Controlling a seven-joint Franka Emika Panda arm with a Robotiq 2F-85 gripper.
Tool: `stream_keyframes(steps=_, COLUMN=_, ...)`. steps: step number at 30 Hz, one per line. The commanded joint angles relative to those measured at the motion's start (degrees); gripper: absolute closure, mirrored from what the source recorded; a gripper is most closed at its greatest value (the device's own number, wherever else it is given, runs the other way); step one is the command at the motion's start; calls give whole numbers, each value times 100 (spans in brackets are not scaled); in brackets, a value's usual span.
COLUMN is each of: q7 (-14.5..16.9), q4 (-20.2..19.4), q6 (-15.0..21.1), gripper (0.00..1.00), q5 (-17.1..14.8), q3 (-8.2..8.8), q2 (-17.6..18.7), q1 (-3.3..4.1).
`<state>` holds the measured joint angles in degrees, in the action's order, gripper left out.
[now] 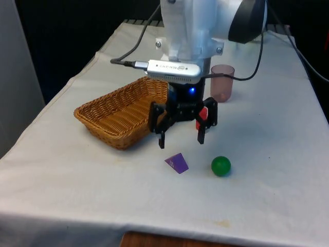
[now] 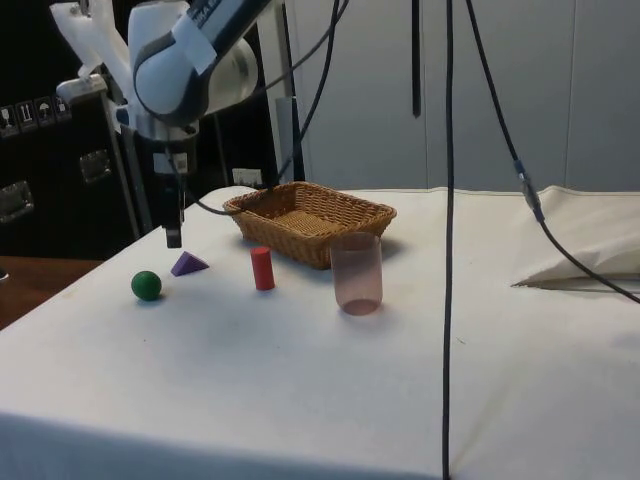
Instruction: Pick up the triangular block and place it into the basket.
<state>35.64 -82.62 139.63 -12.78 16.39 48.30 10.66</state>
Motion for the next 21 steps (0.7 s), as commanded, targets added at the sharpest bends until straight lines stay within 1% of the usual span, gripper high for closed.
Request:
stream_keyframes(steps=1, q7=57, q4=40, q6=0, gripper=0, q5=-57, q3=6, q2=46, q1=-6)
stream_keyframes(steps=2, q7=212, q4=160, q6=0, gripper=0, q5=-172, q3=-57, q2=160, q1=-109)
stream_keyframes(steps=6, q7=430, q4=327, q6=-80, gripper=0, q5=-453, q3=-6, q2=315, q1=-143)
stream_keyframes(steps=8, q7=584, q4=418, q6=-178, gripper=0, q5=-642, q3=29, q2=395, q1=-183)
stream_keyframes(steps=9, q7=584, q4=418, q6=-178, gripper=0, q5=-642, q3=29, q2=395, q1=-183)
stream_keyframes(steps=10, q7=533, q4=361, q6=-80, gripper=0, q5=-619, q3=80, q2=378, q1=-115)
stream_keyframes(steps=11, q7=625, q4=441, q6=-212, gripper=0, q5=-688, q3=40, q2=418, q1=-189)
stream_keyframes(steps=12, q7=688, q4=470, q6=-252, gripper=0, q5=-773, q3=74, q2=441, q1=-189)
stream_keyframes(steps=14, q7=739, q4=487, q6=-275, gripper=0, q5=-837, q3=109, q2=458, q1=-183)
stream_keyframes(steps=20, q7=745, q4=441, q6=-241, gripper=0, q5=-842, q3=138, q2=447, q1=-149)
stream_keyframes(steps=21, q7=762, q4=453, q6=-223, gripper=0, q5=-854, q3=126, q2=464, q1=-160)
